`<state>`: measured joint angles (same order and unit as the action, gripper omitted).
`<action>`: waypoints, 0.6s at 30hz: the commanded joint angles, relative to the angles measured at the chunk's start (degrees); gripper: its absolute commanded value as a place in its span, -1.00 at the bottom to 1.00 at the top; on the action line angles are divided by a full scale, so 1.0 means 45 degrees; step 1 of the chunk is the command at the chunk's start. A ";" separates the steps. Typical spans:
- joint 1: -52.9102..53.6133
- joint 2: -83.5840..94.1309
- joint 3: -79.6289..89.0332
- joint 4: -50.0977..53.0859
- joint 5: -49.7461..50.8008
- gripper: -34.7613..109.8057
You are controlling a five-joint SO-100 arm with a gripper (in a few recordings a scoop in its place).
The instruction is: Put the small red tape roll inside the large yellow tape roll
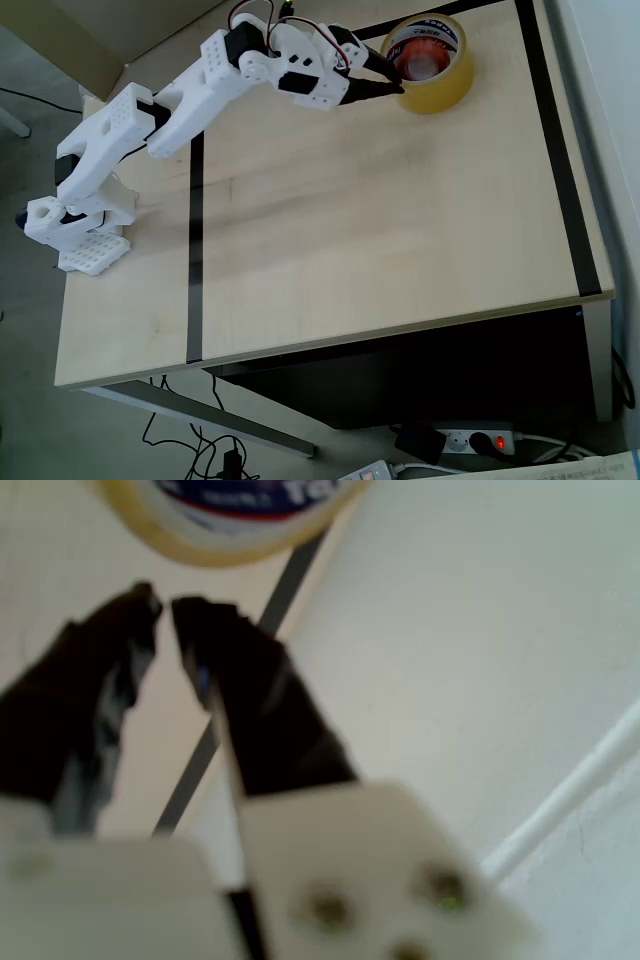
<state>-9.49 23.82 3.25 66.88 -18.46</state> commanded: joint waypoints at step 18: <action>0.0547 0.0898 -0.2773 0.3711 0.0254 -0.52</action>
<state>-9.93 23.73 0.62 77.17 -18.11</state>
